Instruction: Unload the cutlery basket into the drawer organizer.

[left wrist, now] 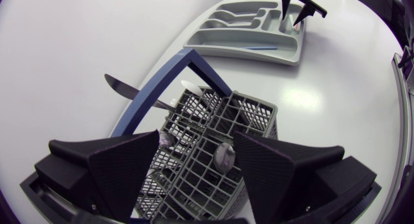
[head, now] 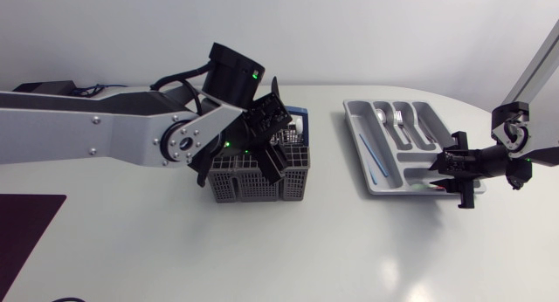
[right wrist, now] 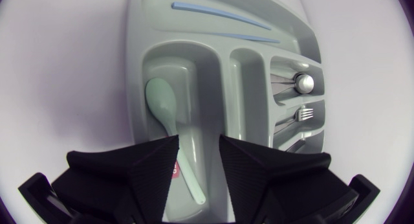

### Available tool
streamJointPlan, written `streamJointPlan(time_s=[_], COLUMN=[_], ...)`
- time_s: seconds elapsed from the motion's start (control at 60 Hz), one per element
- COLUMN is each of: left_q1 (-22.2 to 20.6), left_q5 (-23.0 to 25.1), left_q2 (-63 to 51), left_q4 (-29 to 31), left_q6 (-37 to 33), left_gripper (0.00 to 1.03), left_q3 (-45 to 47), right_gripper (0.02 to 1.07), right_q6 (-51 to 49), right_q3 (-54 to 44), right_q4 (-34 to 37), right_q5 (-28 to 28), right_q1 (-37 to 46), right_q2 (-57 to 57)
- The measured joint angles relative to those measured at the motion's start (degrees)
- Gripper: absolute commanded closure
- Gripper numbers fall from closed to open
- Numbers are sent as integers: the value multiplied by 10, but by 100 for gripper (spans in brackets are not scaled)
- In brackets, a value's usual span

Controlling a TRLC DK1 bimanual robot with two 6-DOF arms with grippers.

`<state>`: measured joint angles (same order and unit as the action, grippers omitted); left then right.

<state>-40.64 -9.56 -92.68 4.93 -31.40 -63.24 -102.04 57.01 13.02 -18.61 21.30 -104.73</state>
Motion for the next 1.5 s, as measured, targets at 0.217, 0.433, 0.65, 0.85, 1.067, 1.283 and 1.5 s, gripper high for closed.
streamJointPlan(time_s=[0.217, 0.433, 0.65, 0.85, 1.067, 1.283, 1.5], left_q1=[-9, -25, -61, -71, -83, -89, -90], left_q5=[-16, -67, -147, -197, -229, -245, -261], left_q2=[-3, -11, -15, -32, -57, -75, -86], left_q4=[-4, -99, -243, -300, -336, -359, -376], left_q6=[-6, -17, -37, -38, -38, -38, -38], left_gripper=[12, 13, 13, 30, 50, 65, 78], left_q3=[12, 60, 151, 164, 165, 167, 168], right_gripper=[36, 31, 27, 27, 26, 26, 25], right_q6=[59, 169, 264, 317, 342, 348, 350], right_q3=[-9, -73, -170, -242, -276, -287, -287], right_q4=[9, 10, -6, -13, -12, -12, -12], right_q5=[-67, -133, -164, -174, -176, -176, -176], right_q1=[1, 1, -24, -66, -91, -96, -96], right_q2=[67, 172, 258, 367, 423, 428, 431])
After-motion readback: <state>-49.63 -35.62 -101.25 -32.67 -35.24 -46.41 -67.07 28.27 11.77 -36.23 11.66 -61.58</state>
